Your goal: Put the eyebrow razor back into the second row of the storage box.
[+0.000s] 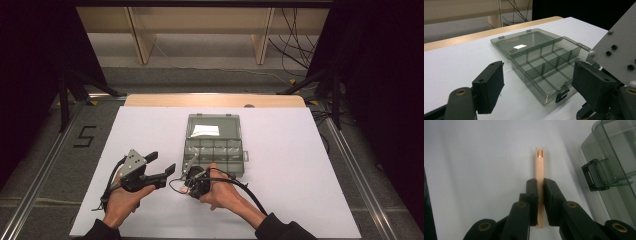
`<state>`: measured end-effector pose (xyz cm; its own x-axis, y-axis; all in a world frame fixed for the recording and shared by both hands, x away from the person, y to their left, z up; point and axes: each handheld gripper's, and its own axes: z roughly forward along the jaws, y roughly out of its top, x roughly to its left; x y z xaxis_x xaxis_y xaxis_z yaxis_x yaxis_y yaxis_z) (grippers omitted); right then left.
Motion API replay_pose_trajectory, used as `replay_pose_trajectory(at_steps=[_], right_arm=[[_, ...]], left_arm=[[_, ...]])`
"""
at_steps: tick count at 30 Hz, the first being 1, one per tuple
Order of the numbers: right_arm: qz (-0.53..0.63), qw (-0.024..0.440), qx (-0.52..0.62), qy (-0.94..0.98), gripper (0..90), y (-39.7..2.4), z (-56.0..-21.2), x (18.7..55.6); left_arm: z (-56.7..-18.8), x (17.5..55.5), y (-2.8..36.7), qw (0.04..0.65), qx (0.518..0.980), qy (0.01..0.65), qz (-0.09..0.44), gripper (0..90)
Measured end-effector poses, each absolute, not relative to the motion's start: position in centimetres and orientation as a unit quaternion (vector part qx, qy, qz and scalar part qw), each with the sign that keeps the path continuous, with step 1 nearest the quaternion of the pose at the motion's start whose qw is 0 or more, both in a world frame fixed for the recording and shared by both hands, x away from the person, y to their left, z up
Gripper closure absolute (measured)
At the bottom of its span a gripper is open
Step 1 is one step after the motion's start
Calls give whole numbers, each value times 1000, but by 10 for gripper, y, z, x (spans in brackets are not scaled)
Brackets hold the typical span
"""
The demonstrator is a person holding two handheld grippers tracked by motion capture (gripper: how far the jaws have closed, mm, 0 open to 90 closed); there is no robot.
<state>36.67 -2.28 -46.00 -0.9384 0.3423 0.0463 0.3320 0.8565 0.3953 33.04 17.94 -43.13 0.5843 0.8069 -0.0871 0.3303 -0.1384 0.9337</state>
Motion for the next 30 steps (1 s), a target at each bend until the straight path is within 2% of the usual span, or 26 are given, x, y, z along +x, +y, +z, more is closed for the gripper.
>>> replay_pose_trajectory(at_steps=[9,16,30], right_arm=[[200,29,161,966,823,-21,-461,365],[206,17,168,964,823,-23,-459,366],[250,25,175,952,822,-45,-424,376]], left_arm=[[-431,330,178,526,718,397,224,257],[-431,331,179,527,718,395,225,258],[-431,331,179,525,719,396,226,252]])
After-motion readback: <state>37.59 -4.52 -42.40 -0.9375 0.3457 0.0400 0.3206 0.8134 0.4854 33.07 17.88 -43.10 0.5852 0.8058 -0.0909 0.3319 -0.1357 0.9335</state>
